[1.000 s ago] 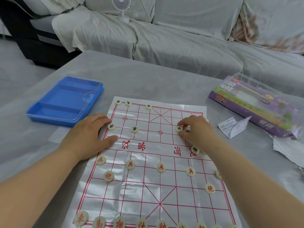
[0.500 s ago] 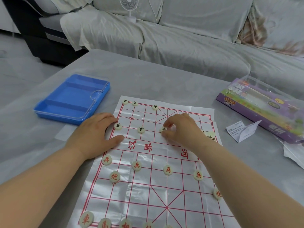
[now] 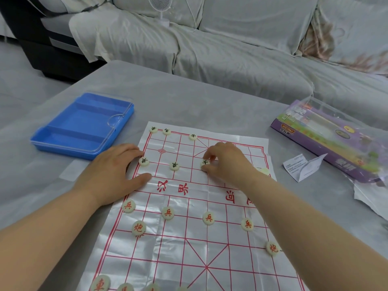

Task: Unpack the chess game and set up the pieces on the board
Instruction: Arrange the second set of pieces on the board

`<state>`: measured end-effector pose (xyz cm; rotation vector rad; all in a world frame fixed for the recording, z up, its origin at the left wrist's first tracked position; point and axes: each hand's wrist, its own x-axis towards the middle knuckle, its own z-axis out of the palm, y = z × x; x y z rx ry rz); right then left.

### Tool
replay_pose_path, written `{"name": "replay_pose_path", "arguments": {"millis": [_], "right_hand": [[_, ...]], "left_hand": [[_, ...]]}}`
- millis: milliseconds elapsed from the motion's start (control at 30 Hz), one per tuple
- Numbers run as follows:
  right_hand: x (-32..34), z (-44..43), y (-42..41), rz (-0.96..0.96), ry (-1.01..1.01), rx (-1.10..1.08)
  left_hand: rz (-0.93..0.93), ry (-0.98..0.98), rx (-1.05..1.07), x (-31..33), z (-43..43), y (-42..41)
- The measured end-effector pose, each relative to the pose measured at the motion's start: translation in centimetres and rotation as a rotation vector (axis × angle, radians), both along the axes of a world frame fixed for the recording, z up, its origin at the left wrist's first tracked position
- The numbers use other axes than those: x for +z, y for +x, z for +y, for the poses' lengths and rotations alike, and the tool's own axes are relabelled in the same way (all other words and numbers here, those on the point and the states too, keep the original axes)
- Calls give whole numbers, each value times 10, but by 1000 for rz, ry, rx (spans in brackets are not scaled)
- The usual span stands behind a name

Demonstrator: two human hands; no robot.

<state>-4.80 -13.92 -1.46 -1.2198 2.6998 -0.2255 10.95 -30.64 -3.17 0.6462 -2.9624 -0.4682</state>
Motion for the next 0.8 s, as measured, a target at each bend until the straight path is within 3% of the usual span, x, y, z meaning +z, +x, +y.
{"name": "replay_pose_path", "arguments": {"millis": [100,300,800], "right_hand": [[9,10,-19,-13,-46,-38],[2,32,-61,-151,-217,-312],[-9,2,-70,-169,-246,-221]], "left_hand": [[2,3,5,0,0,-1],[1,-12,13,-2,1,-2],[-1,-21,18,-2,2,-4]]}}
